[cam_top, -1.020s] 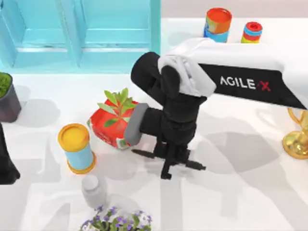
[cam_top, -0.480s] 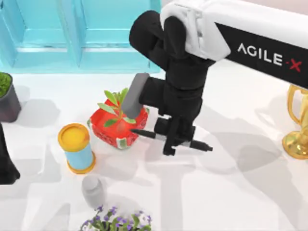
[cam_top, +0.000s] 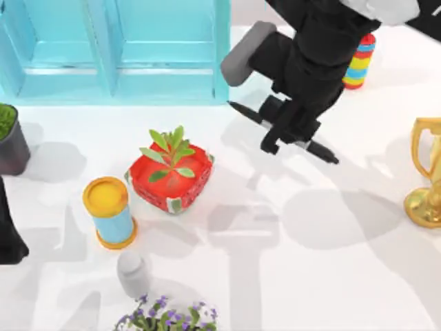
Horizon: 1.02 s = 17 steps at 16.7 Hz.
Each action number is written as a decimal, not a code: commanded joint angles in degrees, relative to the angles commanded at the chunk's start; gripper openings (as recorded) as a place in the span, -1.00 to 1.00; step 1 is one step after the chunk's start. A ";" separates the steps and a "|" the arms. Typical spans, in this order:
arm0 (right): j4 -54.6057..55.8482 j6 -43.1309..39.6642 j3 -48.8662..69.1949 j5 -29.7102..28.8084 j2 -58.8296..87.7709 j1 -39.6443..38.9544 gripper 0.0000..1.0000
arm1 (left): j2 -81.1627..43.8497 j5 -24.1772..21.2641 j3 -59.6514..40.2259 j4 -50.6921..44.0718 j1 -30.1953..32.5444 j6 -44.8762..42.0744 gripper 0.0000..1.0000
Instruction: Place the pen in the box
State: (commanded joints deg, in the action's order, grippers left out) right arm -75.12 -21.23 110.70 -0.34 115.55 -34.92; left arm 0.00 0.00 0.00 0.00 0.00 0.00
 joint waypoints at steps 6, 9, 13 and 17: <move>-2.58 26.16 2.04 -8.28 -10.82 21.87 -1.00 | 0.00 0.00 0.00 0.00 0.00 0.00 1.00; -4.74 42.37 0.82 -11.08 -11.67 34.87 -1.00 | 0.00 0.00 0.00 0.00 0.00 0.00 1.00; -7.10 63.14 -1.53 -11.32 -7.87 50.03 -1.00 | 0.00 0.00 0.00 0.00 0.00 0.00 1.00; -8.03 78.15 -4.26 -7.96 -1.95 59.82 -1.00 | 0.00 0.00 0.00 0.00 0.00 0.00 1.00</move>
State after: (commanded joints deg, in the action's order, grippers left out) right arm -83.16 56.92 106.44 -8.29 113.60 24.90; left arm 0.00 0.00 0.00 0.00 0.00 0.00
